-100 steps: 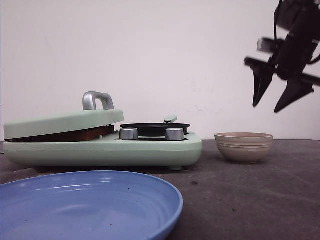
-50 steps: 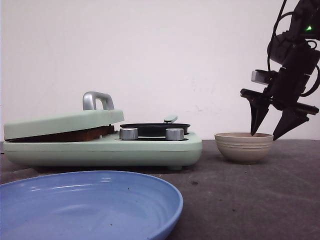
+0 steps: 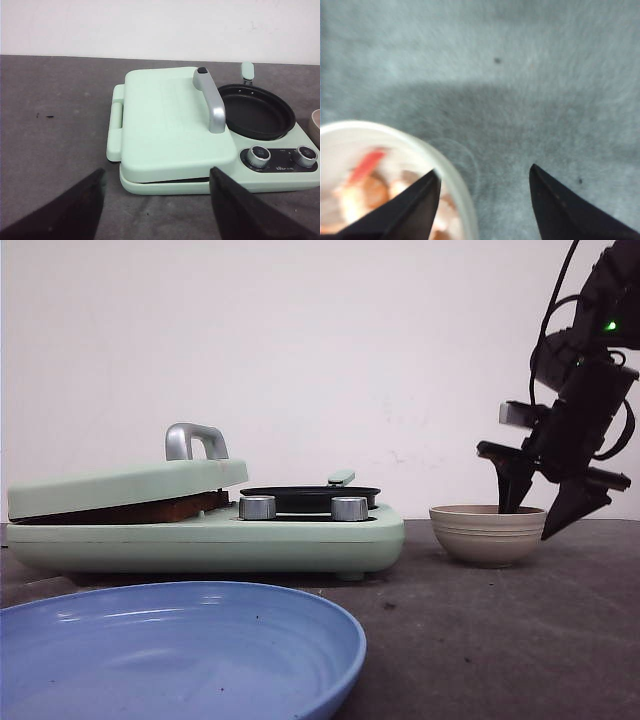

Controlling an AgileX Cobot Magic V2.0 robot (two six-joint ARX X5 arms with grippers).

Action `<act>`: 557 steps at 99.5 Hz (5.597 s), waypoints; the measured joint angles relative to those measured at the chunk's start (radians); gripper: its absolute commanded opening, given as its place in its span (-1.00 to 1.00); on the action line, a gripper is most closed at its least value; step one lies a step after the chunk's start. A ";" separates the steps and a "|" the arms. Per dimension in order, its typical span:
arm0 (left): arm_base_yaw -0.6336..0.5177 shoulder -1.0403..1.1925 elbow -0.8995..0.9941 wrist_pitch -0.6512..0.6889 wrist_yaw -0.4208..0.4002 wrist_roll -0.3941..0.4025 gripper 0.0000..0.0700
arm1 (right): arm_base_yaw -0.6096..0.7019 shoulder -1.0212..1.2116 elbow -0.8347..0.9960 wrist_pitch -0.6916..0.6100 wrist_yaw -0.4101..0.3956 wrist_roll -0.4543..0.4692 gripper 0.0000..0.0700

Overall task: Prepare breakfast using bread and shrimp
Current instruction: 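Grip the bowl rim with the right gripper and lift it, then carry the bowl over the frying pan and tilt it, then tip the bowl further to pour the shrimp into the pan, then carry the empty bowl back and lower it onto the table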

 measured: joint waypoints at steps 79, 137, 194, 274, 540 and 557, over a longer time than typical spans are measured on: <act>0.000 0.000 0.000 0.000 0.000 0.000 0.00 | 0.011 0.021 0.002 -0.019 0.037 -0.035 -0.99; 0.000 0.000 0.000 0.000 0.000 0.000 0.00 | 0.015 -0.016 0.011 -0.024 -0.024 0.002 -0.99; 0.000 0.000 0.000 0.000 0.000 0.000 0.00 | 0.080 -0.192 0.010 0.082 -0.205 0.144 -0.99; 0.000 0.000 0.000 -0.001 0.000 0.003 0.00 | 0.484 -0.068 0.010 0.577 0.522 -0.367 -0.99; 0.000 0.000 0.000 -0.027 0.044 0.097 0.00 | 0.473 -0.150 -0.245 0.958 0.685 -0.342 -0.99; 0.000 0.000 0.000 -0.027 0.044 0.096 0.00 | 0.383 -0.277 -0.243 0.742 0.544 -0.163 -0.99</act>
